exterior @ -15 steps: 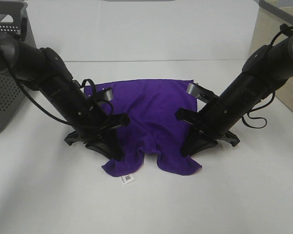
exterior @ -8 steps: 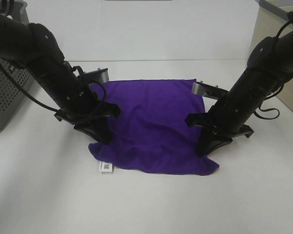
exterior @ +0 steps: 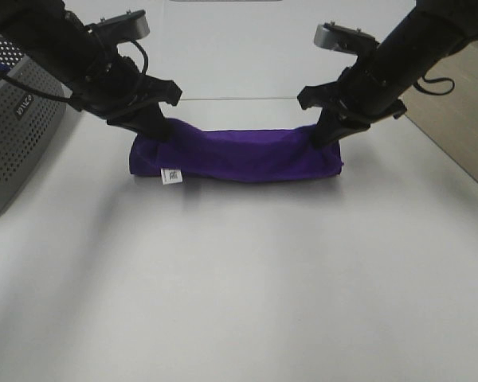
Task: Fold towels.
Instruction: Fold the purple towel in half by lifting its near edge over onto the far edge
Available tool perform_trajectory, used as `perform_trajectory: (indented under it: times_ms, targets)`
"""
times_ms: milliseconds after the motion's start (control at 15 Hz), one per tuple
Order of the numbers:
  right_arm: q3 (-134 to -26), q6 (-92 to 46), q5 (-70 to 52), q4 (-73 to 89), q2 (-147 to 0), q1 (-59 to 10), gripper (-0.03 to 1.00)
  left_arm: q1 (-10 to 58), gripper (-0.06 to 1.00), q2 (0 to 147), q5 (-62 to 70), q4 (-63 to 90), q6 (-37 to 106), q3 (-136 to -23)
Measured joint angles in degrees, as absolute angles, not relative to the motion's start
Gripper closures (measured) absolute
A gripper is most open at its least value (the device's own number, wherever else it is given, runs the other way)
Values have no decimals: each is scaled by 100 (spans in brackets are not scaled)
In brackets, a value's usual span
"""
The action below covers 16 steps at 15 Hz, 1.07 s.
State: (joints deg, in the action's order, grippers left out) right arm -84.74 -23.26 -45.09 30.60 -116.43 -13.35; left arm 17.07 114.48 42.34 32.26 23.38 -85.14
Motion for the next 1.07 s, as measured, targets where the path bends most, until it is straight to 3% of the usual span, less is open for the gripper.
perform_trajectory:
  times_ms: [467, 933, 1067]
  targets:
    - [-11436, -1960, -4761, 2229, -13344, -1324, 94, 1707, 94, 12433, 3340, 2704, 2355, -9591]
    - [-12496, -1782, -4796, 1891, -14536, -1324, 93, 1599, 94, 13316, 3134, 2624, 2355, -10267]
    - [-12519, -1679, -4784, 1891, -14593, -1324, 81, 1495, 90, 13361, 3128, 2687, 2355, -10273]
